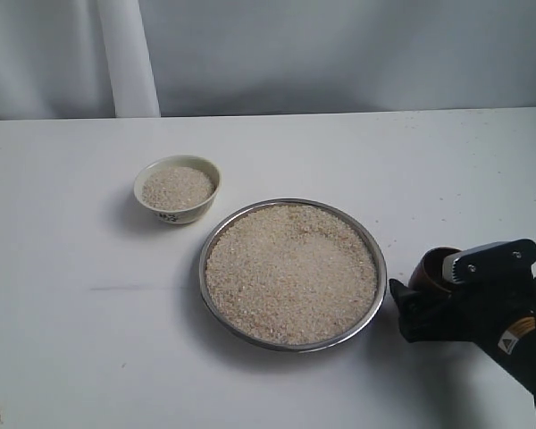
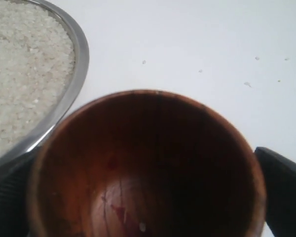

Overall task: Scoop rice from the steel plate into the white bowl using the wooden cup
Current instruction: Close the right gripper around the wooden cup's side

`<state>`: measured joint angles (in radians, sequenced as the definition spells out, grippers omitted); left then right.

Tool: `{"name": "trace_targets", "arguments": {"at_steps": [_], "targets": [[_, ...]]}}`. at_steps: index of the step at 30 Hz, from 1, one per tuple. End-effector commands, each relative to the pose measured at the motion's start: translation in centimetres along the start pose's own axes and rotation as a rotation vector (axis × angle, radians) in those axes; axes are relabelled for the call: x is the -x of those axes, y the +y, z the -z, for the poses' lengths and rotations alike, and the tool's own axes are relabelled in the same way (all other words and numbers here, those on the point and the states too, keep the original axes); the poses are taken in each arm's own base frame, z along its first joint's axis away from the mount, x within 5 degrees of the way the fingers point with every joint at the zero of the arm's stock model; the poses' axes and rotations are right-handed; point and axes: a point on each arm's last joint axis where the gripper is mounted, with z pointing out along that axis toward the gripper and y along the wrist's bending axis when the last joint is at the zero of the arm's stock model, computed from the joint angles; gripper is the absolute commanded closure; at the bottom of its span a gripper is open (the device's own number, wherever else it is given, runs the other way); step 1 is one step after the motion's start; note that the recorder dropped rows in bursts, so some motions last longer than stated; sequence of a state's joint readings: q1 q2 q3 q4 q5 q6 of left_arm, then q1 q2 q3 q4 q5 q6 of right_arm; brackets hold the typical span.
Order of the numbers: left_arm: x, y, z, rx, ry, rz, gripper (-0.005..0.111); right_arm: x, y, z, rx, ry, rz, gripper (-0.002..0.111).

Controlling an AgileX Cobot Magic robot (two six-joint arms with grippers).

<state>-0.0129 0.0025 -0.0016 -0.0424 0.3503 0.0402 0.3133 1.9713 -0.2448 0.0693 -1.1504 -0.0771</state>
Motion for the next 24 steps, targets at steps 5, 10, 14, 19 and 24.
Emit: {"name": "trace_targets", "arguments": {"at_steps": [5,10,14,19,24], "targets": [[0.0,0.0,0.0,-0.002,-0.007,0.003,0.107,0.0,-0.6,0.0,-0.081,-0.006,-0.06,0.003],[0.0,0.0,0.0,-0.002,-0.007,0.003,0.107,0.0,-0.5,0.0,-0.065,-0.009,-0.053,0.003],[0.0,0.0,0.0,-0.002,-0.007,0.003,0.107,0.0,-0.5,0.0,-0.06,-0.005,-0.052,0.003],[0.0,0.0,0.0,-0.002,-0.007,0.003,0.107,0.7,-0.3,-2.0,-0.058,0.046,-0.083,0.003],[0.0,0.0,0.0,-0.002,-0.007,0.003,0.107,0.8,-0.3,-2.2,-0.056,0.059,-0.086,0.008]]}}
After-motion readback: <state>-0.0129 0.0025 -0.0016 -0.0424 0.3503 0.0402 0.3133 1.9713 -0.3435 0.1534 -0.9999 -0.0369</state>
